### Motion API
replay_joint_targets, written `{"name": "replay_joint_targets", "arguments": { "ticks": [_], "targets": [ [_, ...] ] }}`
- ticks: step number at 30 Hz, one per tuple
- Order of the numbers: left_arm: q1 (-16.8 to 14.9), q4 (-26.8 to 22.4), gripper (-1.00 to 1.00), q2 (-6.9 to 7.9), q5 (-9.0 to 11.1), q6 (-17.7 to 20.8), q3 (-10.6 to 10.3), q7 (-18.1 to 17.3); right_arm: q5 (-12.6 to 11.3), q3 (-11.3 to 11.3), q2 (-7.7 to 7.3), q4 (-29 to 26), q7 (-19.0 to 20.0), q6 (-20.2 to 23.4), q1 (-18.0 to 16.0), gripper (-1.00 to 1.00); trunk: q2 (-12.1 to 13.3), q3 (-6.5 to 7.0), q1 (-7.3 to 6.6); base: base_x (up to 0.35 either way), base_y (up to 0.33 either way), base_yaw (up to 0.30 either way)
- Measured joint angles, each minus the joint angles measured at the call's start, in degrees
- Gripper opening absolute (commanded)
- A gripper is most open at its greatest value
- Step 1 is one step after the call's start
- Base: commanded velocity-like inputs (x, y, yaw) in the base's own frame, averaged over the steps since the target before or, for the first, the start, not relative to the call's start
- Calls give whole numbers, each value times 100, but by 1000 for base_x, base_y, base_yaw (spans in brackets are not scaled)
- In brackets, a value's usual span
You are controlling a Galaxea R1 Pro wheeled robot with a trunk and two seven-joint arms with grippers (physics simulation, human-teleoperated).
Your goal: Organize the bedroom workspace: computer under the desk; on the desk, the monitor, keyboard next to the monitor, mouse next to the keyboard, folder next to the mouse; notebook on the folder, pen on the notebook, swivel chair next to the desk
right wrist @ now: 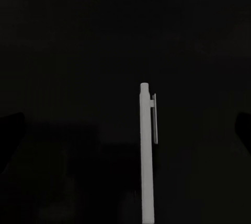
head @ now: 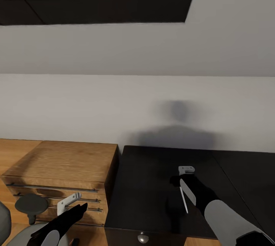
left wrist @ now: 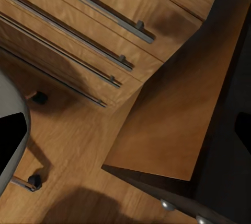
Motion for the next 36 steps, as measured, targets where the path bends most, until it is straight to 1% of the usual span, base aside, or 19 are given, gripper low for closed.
{"name": "replay_joint_targets", "arguments": {
  "ticks": [24, 28, 33, 36],
  "targets": [
    [0, 0, 100, -8, 5, 1, 6, 9, -10, -22, -40, -18, -24, 54, 0, 100, 0, 0, 0, 0, 0, 0],
    [0, 0, 100, -8, 5, 1, 9, 9, -13, -24, -58, -18, -30, 152, 0, 100, 0, 0, 0, 0, 0, 0],
    [0, 0, 100, -8, 5, 1, 10, 9, -19, -25, -89, -18, -28, 401, 0, 100, 0, 0, 0, 0, 0, 0],
    [0, 0, 100, -8, 5, 1, 8, 9, -19, -25, -93, -18, -26, 430, 0, 100, 0, 0, 0, 0, 0, 0]
  ]
}}
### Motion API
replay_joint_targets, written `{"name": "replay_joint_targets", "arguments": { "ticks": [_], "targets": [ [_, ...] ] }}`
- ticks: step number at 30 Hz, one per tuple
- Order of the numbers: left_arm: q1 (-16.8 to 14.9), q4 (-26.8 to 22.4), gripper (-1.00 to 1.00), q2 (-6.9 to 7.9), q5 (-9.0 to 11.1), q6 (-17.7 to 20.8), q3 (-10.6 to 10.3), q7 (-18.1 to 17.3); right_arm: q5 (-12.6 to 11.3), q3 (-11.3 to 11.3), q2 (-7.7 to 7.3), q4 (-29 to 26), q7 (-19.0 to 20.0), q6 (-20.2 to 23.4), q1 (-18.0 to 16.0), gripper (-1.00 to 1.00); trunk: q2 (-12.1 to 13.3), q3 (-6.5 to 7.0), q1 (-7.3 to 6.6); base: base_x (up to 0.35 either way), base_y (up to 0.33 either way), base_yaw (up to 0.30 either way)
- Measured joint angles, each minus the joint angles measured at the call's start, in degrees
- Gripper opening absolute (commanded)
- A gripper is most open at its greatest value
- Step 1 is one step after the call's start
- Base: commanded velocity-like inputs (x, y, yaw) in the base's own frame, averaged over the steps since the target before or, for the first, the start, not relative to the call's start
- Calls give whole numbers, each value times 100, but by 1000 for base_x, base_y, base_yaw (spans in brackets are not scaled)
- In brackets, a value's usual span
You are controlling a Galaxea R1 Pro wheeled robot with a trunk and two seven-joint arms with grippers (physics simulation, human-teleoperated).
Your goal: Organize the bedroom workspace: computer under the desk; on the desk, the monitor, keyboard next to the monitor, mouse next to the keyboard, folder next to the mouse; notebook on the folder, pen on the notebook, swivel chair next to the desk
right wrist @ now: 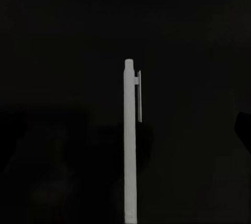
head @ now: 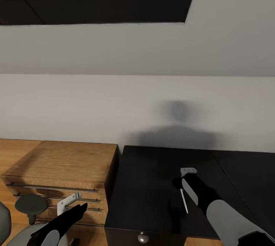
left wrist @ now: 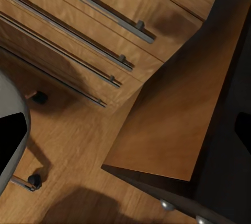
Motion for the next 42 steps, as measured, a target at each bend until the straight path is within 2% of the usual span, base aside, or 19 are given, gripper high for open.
{"name": "replay_joint_targets", "arguments": {
  "ticks": [22, 42],
  "targets": [
    [0, 0, 100, 0, 0, 0, 4, 0, 0, 5, 5, 0, 22, 20, 0, 100, 0, 0, 0, 0, 0, 0],
    [0, 0, 100, 0, 0, 0, -5, 0, 0, 9, 6, 0, 31, 18, 0, 100, -802, -359, 439, 0, 0, 0]
  ]
}}
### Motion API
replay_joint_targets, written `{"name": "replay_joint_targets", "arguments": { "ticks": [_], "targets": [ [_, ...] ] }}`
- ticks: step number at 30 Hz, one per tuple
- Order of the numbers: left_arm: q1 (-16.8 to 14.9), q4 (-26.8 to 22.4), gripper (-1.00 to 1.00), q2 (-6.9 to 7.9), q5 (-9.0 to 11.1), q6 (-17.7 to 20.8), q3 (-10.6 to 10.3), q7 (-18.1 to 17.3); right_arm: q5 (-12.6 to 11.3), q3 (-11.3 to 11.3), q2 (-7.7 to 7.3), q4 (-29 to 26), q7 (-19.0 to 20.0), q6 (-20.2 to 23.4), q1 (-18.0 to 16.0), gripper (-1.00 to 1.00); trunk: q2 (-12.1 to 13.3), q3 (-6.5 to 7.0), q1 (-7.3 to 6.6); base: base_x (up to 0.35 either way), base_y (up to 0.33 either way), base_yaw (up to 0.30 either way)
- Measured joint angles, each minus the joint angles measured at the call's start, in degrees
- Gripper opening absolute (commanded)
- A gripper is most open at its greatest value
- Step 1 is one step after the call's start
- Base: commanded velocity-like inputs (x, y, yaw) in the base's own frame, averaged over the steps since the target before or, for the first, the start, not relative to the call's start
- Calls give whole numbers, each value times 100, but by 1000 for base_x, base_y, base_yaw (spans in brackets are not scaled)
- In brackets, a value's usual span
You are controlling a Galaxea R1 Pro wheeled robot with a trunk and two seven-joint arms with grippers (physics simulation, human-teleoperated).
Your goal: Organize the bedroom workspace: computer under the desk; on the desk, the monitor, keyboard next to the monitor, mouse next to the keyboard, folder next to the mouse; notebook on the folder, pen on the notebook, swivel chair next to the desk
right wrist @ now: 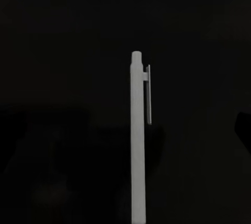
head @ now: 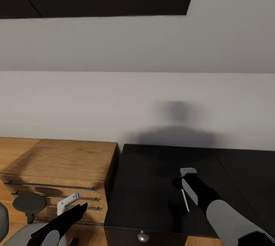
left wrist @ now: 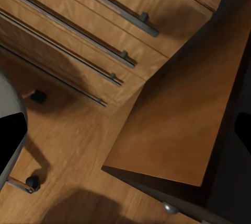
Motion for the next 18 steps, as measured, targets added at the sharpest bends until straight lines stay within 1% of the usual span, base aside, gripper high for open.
{"name": "replay_joint_targets", "arguments": {
  "ticks": [2, 11, 18],
  "targets": [
    [0, 0, 100, 0, 0, 0, 0, 1, 0, 0, 0, 0, -1, 1, 0, 100, -80, -36, 44, 0, 0, 0],
    [0, 0, 100, 0, 0, 0, -1, 7, 0, 0, 0, 0, -1, 2, 0, 100, -82, -37, 45, 0, 0, 0],
    [0, -15, 100, 0, 0, -8, 7, 5, 0, 0, -1, 0, -1, 2, 0, 100, -361, -162, 198, 0, 0, 0]
  ]
}}
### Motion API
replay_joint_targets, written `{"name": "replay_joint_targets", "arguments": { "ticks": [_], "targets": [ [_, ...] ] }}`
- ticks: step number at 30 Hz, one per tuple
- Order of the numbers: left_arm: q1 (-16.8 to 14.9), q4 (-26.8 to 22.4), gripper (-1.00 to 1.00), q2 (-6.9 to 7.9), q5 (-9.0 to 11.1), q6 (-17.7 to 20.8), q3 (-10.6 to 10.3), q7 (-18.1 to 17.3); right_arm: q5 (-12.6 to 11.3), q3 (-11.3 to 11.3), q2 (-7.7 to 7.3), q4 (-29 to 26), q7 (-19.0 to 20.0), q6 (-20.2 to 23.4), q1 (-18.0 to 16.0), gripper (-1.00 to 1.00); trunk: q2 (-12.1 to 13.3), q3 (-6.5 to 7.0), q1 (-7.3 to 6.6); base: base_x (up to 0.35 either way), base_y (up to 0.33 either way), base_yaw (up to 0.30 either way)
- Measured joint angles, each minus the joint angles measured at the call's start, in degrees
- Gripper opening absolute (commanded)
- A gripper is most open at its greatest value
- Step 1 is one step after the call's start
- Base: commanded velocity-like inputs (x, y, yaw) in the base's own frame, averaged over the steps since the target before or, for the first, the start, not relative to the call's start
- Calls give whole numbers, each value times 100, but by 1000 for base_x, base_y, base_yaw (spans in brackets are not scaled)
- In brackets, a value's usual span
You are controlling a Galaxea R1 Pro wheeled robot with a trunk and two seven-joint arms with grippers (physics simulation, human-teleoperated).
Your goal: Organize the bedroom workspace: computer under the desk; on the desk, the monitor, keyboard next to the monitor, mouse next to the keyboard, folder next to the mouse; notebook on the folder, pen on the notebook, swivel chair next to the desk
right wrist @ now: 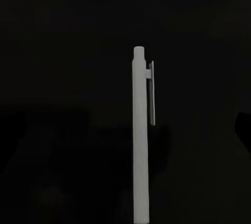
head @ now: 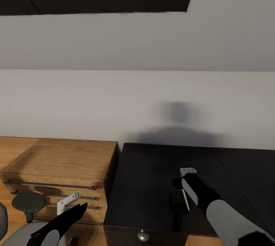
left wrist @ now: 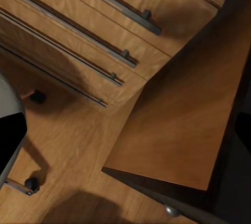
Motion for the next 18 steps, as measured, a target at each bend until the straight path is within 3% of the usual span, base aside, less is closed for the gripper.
{"name": "replay_joint_targets", "arguments": {
  "ticks": [15, 18],
  "targets": [
    [0, -2, 100, 0, 0, -1, 1, 4, 0, 0, -8, -1, 1, 0, 0, 100, -42, -19, 23, 0, 0, 0],
    [0, -2, 100, -1, 0, -1, 0, 4, 0, 0, -8, -1, 0, 0, 0, 100, -160, -72, 88, 0, 0, 0]
  ]
}}
